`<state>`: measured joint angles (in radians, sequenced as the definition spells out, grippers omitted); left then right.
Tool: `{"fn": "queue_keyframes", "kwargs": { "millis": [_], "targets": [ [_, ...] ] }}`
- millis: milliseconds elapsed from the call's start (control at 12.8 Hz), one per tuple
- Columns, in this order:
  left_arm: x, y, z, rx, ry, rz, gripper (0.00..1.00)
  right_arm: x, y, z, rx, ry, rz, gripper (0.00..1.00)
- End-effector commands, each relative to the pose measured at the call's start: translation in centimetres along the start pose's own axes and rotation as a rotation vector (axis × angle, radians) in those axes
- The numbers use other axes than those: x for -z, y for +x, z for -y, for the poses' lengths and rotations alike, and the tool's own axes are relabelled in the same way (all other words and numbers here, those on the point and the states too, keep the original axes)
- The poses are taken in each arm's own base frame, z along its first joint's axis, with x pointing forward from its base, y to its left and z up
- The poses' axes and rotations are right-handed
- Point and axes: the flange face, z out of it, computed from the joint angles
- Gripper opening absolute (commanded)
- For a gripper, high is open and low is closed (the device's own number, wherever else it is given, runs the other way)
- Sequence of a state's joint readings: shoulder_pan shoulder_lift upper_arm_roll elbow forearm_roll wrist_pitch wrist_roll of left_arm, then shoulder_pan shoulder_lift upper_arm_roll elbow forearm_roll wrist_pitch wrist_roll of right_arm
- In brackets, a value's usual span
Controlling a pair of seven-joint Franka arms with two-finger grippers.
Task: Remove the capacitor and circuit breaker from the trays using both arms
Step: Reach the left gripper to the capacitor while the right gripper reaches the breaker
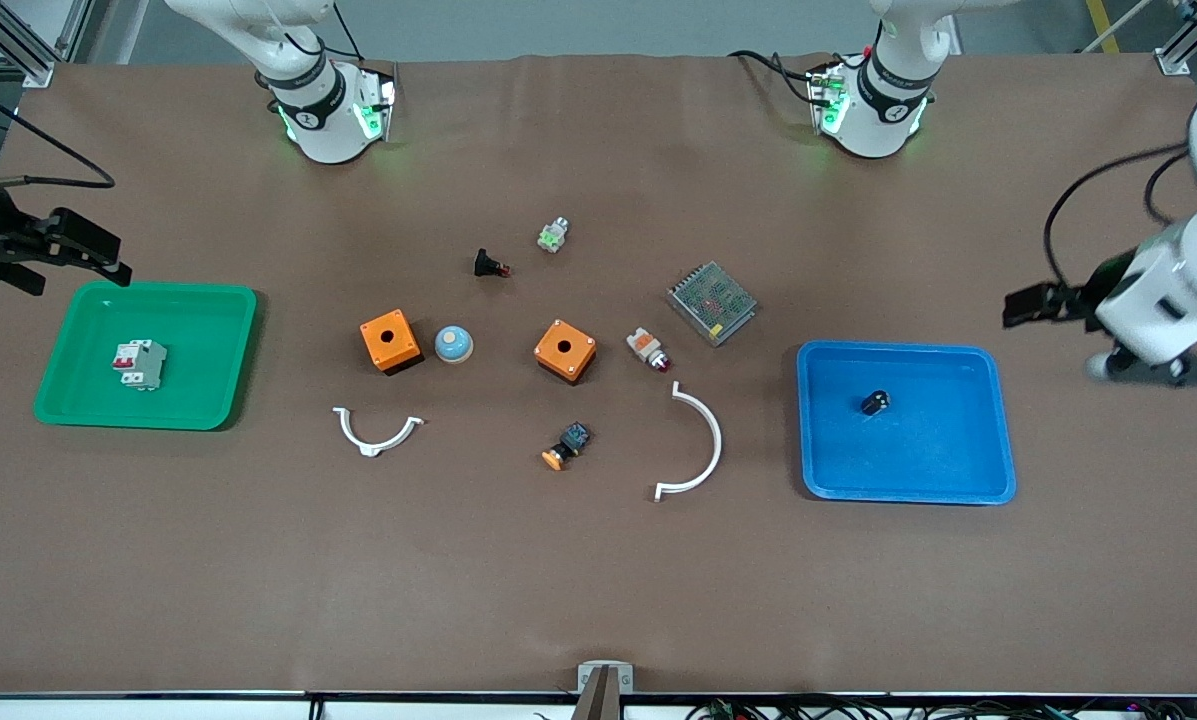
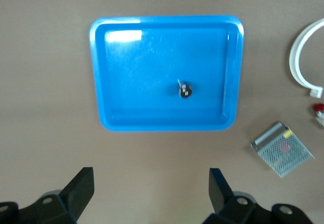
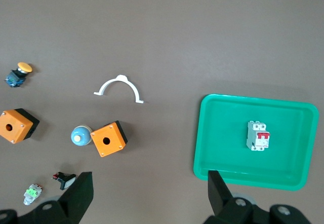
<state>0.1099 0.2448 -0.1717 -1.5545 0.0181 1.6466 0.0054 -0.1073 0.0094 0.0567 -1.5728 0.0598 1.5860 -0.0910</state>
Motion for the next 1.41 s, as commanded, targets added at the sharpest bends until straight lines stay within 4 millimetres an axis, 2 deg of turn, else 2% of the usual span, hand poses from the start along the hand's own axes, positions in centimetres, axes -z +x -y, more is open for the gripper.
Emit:
{"fn": "queue_keyframes", "kwargs": {
  "millis": [0,157,313,392,548,705,783,861,1175,1253,1331],
  "targets": [
    [-5.8,0.5,-0.5,-0.015,0.005,-0.045,1.0,-2.6,0.8,-4.0,-0.059,0.014,0.039,1.0],
    [-11.3,0.9,-0.5,-0.017,-0.002,-0.07,1.0,-4.8,1.6,-6.9,-0.104,0.017,0.073,1.0],
    [-15.1,1.4,-1.3,0.004,-0.014,-0.078,0.99,-7.0,2.4,-9.5,-0.137,0.01,0.108,1.0],
    [-16.7,1.8,-1.8,0.035,-0.022,-0.066,0.94,-8.4,2.7,-10.5,-0.15,0.01,0.132,1.0],
    [-19.8,2.4,-3.8,0.06,-0.033,-0.042,0.85,-10.7,3.3,-11.3,-0.151,-0.014,0.172,1.0],
    [-22.0,2.7,-5.4,0.071,-0.038,-0.039,0.81,-12.7,4.1,-12.0,-0.143,-0.056,0.192,1.0],
    [-23.2,2.9,-5.7,0.078,-0.041,-0.04,0.79,-14.0,4.4,-13.1,-0.151,-0.081,0.192,1.0],
    [-24.3,2.7,-5.7,0.084,-0.042,-0.032,0.77,-14.7,4.2,-15.2,-0.172,-0.077,0.18,1.0],
    [-26.5,1.7,-5.1,0.088,-0.035,0.004,0.74,-19.9,5.9,-17.8,-0.178,-0.088,0.169,1.0],
    [-26.8,1.7,-5.0,0.089,-0.035,0.008,0.73,-21.1,5.4,-20.4,-0.178,-0.098,0.176,1.0],
    [-27.0,1.6,-4.9,0.091,-0.035,0.011,0.71,-22.0,5.1,-21.7,-0.135,-0.106,0.175,1.0]
  ]
}}
